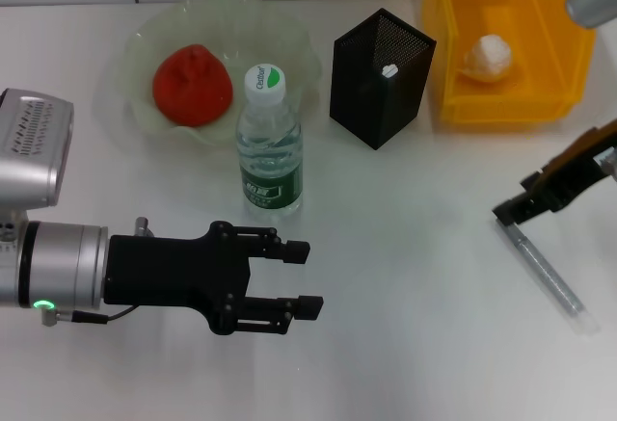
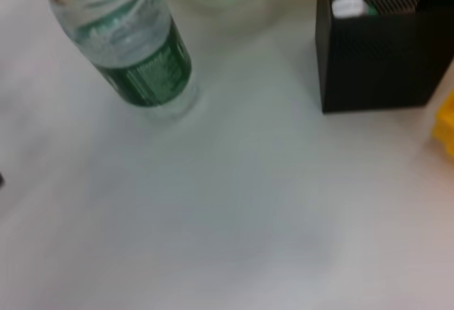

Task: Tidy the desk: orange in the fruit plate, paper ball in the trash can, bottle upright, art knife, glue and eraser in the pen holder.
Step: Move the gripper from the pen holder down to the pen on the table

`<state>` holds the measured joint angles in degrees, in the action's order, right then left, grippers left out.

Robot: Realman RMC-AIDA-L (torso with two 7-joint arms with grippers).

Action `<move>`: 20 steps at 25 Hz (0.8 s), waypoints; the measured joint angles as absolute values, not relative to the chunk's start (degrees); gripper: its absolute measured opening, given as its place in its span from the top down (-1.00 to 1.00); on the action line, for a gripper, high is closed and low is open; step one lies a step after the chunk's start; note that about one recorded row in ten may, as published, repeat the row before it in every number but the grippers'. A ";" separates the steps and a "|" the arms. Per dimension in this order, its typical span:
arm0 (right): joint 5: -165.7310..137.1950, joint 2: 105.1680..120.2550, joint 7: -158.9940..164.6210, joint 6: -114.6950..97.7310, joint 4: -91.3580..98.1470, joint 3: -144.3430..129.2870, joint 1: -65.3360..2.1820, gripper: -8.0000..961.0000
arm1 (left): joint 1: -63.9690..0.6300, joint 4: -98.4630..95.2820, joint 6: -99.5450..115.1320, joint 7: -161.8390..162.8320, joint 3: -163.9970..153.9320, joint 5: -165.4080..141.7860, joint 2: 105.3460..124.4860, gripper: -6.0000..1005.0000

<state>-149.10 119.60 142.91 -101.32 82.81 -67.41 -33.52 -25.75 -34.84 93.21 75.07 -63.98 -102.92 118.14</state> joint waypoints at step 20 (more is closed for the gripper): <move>-155.36 119.67 142.66 -101.39 77.33 -68.45 -32.24 -0.16 | -26.48 -34.89 93.07 75.42 -63.98 -103.62 118.29 -0.29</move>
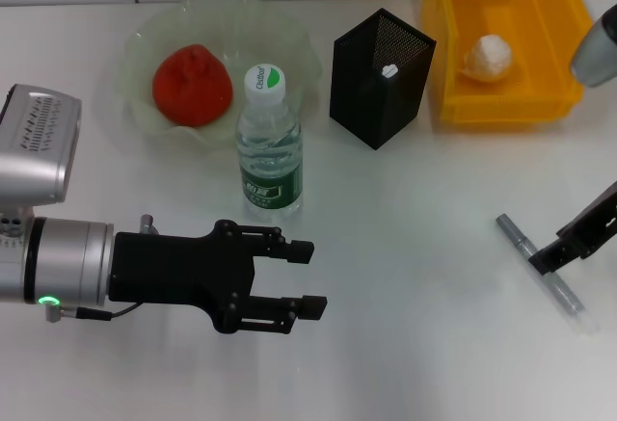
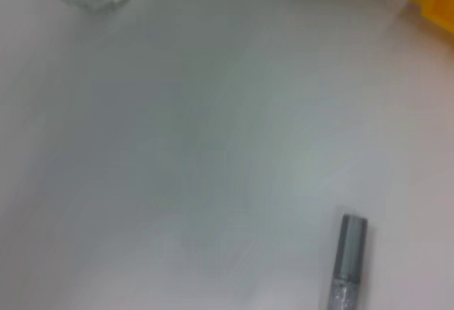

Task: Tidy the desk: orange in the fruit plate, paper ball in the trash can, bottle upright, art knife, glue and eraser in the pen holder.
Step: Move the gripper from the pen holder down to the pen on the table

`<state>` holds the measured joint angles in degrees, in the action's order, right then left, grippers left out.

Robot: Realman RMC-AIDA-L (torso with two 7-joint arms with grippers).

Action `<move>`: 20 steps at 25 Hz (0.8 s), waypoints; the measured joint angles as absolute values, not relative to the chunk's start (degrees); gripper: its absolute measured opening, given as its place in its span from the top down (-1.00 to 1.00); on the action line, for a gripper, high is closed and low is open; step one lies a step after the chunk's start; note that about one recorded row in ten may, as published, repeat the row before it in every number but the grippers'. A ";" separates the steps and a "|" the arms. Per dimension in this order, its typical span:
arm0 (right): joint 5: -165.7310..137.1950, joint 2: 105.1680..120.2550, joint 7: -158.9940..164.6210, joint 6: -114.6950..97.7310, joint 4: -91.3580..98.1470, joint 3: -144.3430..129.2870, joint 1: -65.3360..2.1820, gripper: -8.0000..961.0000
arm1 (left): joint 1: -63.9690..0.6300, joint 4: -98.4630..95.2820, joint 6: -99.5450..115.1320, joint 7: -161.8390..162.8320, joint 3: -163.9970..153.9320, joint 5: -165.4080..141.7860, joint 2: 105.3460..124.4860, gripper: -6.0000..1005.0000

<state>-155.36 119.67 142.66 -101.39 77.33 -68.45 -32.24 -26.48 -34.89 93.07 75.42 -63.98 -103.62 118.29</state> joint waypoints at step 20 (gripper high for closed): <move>-155.48 119.55 142.62 -94.82 72.24 -73.79 -30.58 0.19 | -26.63 -34.87 93.12 75.38 -63.98 -103.62 118.39 -0.29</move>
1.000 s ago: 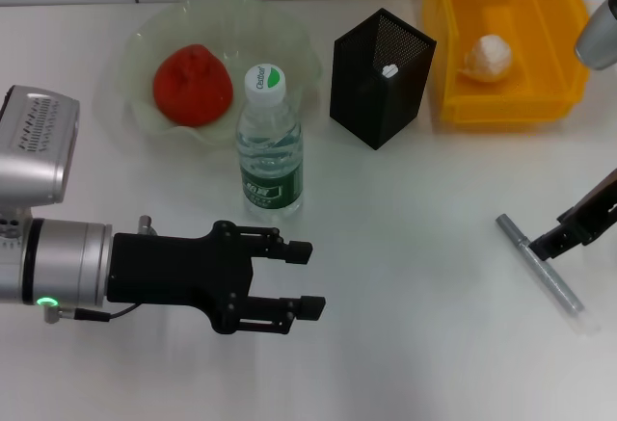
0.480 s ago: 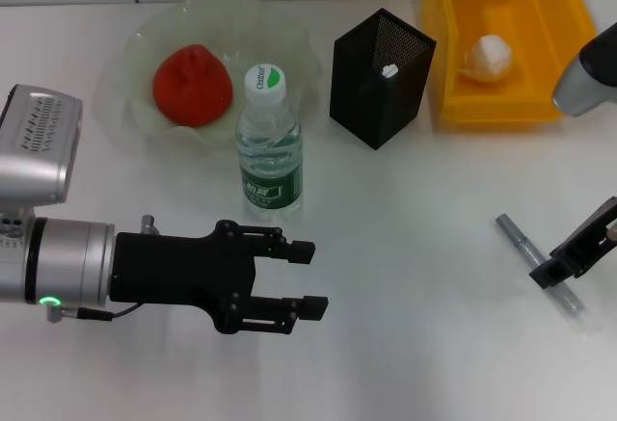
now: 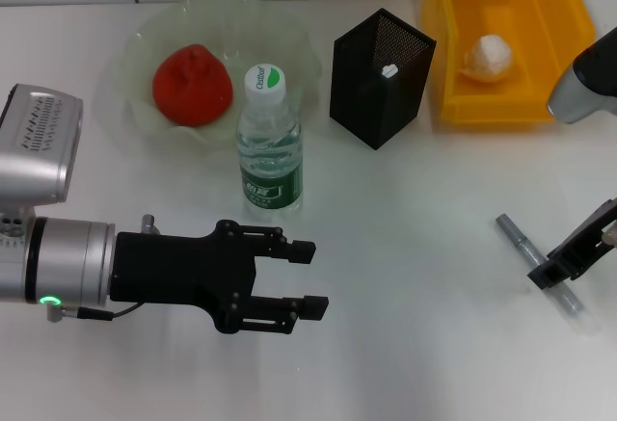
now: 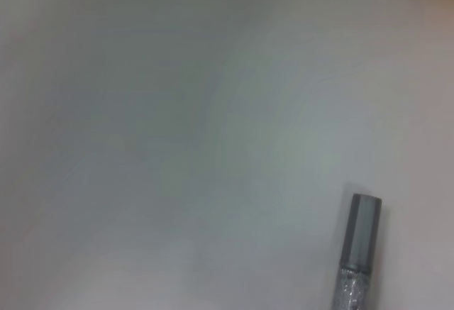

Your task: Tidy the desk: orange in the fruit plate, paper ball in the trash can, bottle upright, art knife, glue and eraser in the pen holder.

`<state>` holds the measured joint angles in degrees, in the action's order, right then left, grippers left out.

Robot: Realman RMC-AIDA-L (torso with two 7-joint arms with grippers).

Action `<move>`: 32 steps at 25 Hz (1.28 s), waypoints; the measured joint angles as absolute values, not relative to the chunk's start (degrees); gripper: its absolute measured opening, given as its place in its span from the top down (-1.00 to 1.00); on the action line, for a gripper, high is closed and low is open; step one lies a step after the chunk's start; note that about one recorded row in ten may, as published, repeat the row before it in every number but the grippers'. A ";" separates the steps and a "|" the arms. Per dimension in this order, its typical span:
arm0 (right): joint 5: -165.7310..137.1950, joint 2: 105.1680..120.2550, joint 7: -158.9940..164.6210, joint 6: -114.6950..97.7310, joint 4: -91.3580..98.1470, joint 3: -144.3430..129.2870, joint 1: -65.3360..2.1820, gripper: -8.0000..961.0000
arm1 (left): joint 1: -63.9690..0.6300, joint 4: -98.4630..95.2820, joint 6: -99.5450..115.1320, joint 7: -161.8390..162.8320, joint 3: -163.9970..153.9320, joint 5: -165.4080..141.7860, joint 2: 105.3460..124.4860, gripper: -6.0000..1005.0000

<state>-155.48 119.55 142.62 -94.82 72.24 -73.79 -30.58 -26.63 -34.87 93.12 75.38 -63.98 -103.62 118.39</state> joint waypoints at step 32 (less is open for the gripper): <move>-152.38 119.63 139.44 -95.68 74.45 -73.78 -29.09 0.75 | -26.71 -34.89 93.28 75.18 -63.63 -103.41 118.35 -0.29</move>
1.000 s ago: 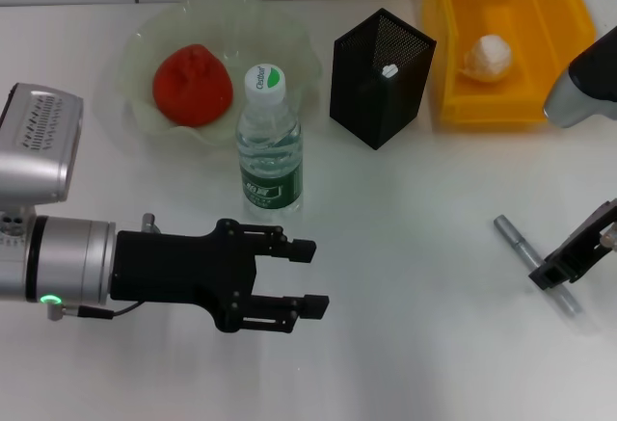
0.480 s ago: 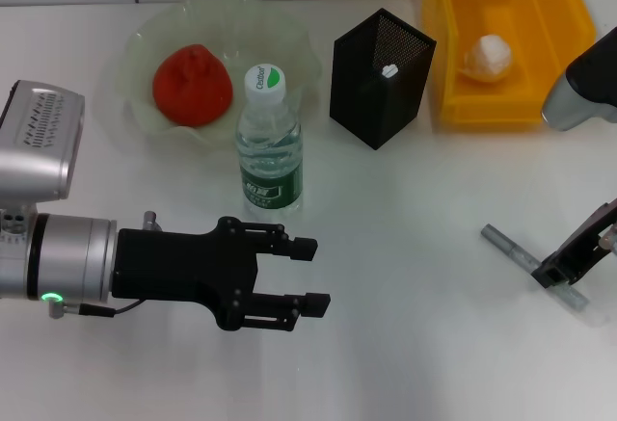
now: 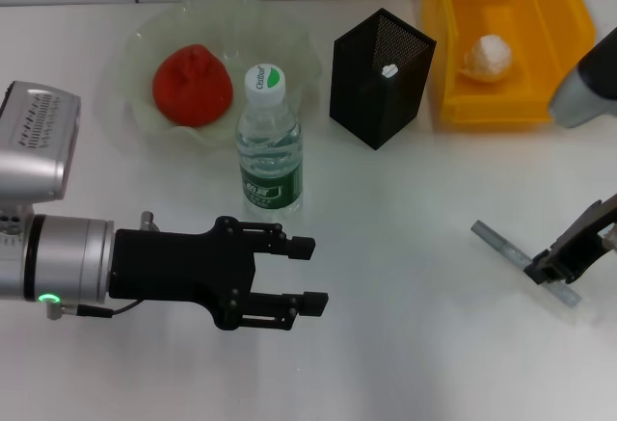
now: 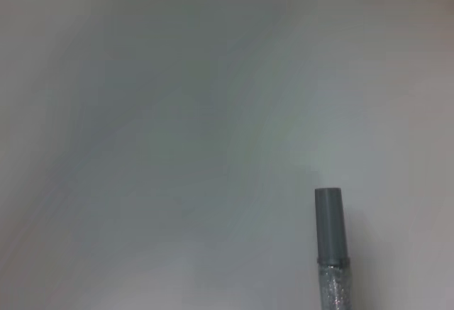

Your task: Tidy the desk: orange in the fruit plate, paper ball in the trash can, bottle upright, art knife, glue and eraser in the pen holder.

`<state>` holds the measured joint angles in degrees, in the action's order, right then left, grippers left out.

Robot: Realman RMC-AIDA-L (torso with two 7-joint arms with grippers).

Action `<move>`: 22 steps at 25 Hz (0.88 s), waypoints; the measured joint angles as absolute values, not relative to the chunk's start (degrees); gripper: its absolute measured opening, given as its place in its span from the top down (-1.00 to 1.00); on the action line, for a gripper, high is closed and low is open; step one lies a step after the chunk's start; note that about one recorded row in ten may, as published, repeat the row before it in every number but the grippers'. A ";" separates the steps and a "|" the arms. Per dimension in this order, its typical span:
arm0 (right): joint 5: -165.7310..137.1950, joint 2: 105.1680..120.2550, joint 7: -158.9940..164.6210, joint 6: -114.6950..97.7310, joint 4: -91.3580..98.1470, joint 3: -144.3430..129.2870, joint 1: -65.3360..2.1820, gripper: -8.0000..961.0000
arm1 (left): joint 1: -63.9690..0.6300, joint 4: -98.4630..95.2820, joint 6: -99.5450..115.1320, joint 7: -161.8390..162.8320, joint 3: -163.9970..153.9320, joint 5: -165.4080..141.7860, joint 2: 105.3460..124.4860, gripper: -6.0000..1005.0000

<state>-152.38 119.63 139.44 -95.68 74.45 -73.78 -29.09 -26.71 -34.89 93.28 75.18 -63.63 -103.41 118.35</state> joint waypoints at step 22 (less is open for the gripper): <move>-118.44 117.48 88.10 -113.91 64.75 -32.17 -18.26 0.77 | -30.57 -45.26 98.74 90.28 -63.03 -103.34 118.28 -0.28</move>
<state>-118.44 117.48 88.10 -113.91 64.75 -32.17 -18.26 -30.57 -45.26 98.74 90.28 -63.03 -103.34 118.28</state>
